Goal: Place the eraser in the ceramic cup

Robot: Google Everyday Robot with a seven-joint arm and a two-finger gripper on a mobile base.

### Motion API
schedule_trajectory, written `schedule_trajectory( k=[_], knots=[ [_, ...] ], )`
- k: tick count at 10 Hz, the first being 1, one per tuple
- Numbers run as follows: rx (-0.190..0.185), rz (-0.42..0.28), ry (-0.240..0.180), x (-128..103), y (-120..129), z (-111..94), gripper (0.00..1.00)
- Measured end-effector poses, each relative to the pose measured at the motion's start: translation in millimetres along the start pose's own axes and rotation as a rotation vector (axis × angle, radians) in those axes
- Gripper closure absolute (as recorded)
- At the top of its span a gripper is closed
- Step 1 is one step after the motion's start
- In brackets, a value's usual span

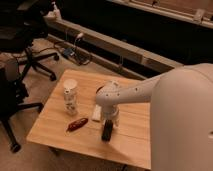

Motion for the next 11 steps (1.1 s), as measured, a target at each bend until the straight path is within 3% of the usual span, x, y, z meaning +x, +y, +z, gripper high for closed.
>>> schedule_trajectory(
  k=[5,9,11],
  knots=[
    [-0.005,-0.061,0.021,-1,7,18,0.35],
    [0.003,-0.065,0.03,-3,-2,23,0.35],
    [0.015,-0.059,0.041,-3,-8,25,0.45]
  ],
)
